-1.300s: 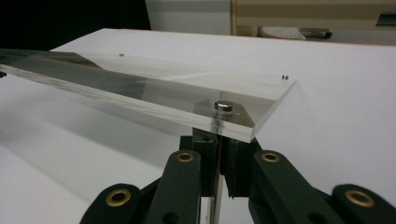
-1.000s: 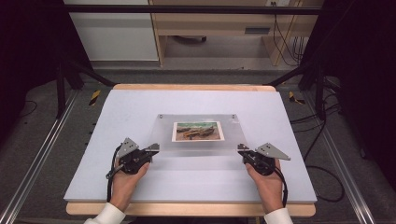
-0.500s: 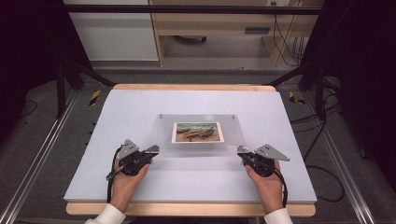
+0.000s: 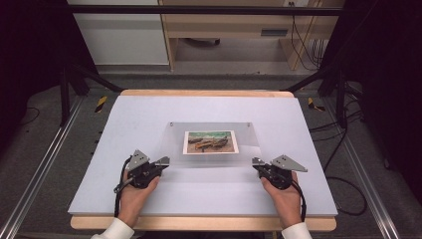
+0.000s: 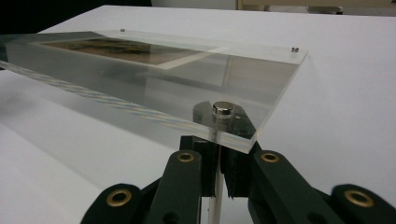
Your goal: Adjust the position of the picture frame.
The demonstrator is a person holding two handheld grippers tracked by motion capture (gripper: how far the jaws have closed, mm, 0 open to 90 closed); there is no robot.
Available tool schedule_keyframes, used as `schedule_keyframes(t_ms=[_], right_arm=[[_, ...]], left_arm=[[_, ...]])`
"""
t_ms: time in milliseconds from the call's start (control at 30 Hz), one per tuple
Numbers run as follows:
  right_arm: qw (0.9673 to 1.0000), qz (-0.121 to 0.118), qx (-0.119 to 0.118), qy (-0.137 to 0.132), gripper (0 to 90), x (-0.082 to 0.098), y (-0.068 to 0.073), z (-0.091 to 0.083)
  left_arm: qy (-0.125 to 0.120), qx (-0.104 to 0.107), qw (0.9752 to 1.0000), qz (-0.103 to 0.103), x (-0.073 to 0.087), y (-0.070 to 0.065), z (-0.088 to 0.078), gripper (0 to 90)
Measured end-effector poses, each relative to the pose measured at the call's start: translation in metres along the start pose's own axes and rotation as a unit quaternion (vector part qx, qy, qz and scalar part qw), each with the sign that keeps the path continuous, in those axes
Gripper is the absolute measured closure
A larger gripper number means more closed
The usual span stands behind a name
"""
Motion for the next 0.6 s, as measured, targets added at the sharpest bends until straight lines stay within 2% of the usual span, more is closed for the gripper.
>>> schedule_keyframes(t_ms=[167,600], right_arm=[[0.9999,0.001,0.001,0.01,85.1,0.0036,0.0004,0.0003],[0.9996,-0.007,0.003,0.027,85.0,0.0097,0.0024,0.0025]], left_arm=[[0.012,-0.002,0.9999,0.006,0.004,0.0002,0.0006,83.8],[0.02,-0.006,0.9998,0.006,0.0093,0.0027,0.0023,83.7]])
Point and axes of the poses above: each handheld gripper's, and its own axes: z roughly forward along the jaws, x roughly out of its underside, y roughly to its left, the point moved 5 cm from there along z, roughly forward along the jaws, and after that the axes turned 11 degrees about -y, right-handed, at the moved point
